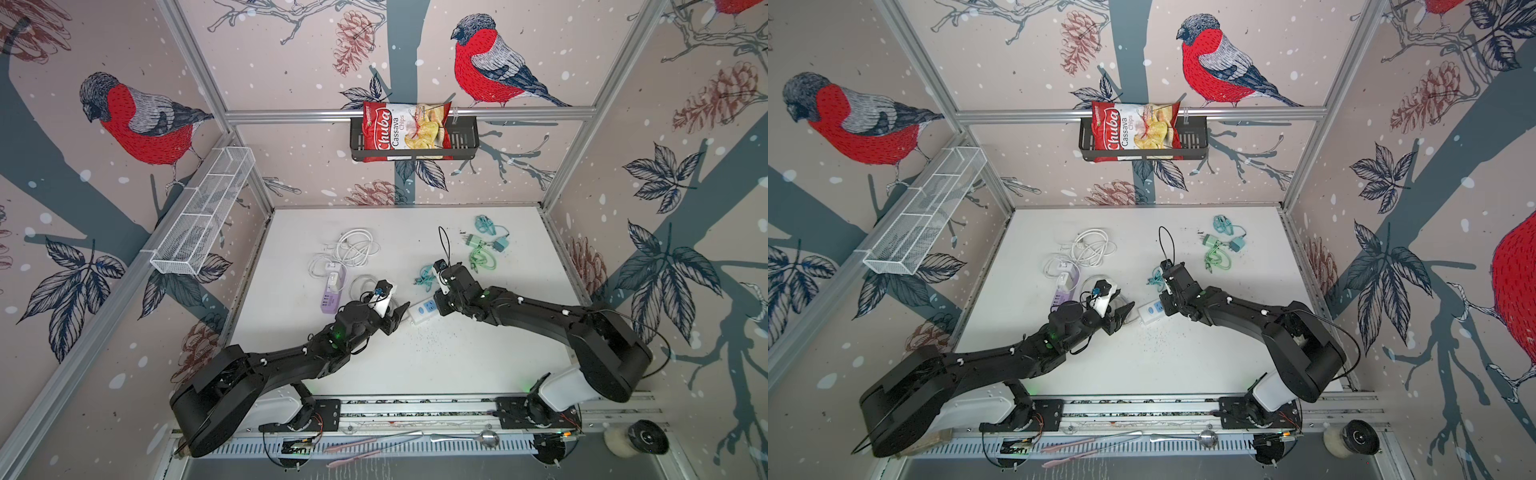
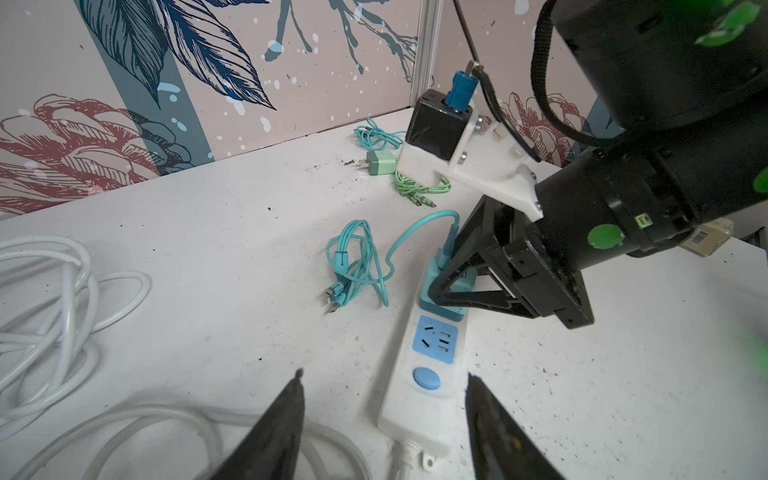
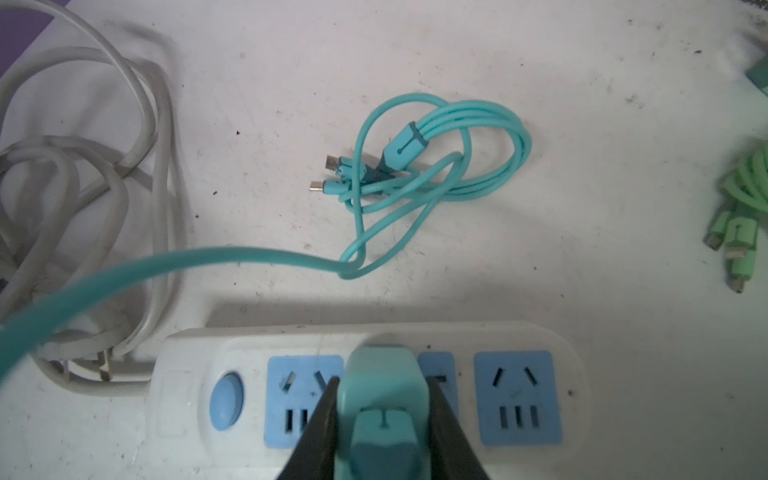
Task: Insert the plug
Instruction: 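Open the right gripper and lift it away from the plugged teal charger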
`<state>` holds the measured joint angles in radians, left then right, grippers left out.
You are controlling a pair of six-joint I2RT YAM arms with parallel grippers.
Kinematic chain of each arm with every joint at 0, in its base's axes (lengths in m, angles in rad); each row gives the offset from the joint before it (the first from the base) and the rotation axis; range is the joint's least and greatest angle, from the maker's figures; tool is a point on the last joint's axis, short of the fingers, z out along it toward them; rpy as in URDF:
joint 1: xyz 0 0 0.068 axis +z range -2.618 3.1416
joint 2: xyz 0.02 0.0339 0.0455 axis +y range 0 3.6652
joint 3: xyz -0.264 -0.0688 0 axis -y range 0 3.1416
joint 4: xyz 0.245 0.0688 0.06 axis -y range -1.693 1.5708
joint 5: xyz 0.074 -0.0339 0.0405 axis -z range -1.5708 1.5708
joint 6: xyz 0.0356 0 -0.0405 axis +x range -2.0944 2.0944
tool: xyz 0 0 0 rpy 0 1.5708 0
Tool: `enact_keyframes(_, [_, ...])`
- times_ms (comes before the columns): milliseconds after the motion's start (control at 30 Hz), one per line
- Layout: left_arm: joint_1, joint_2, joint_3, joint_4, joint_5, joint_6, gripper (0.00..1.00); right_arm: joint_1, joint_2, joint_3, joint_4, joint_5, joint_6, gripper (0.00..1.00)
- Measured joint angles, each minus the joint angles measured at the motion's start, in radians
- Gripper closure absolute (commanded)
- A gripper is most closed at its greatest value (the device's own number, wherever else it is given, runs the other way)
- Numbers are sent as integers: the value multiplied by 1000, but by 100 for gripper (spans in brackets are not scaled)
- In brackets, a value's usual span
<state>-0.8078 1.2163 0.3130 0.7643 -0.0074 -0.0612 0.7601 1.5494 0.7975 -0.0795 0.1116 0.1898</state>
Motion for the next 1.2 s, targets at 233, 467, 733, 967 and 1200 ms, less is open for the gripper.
enact_keyframes(233, [0,-61,-13,-16,-51,10,37,59,103,88,38,72,19,99])
enact_keyframes(467, [0,-153,-61,-32,-122,17,32,72,187,186,16,86,18,91])
enact_keyframes(733, [0,-245,-108,-61,-211,16,23,71,217,259,-53,82,18,62])
enact_keyframes(967, [1,-262,-110,-74,-267,13,23,58,227,302,-162,35,18,49])
enact_keyframes(1200, [1,-261,-105,-78,-284,9,20,45,220,332,-181,23,14,40])
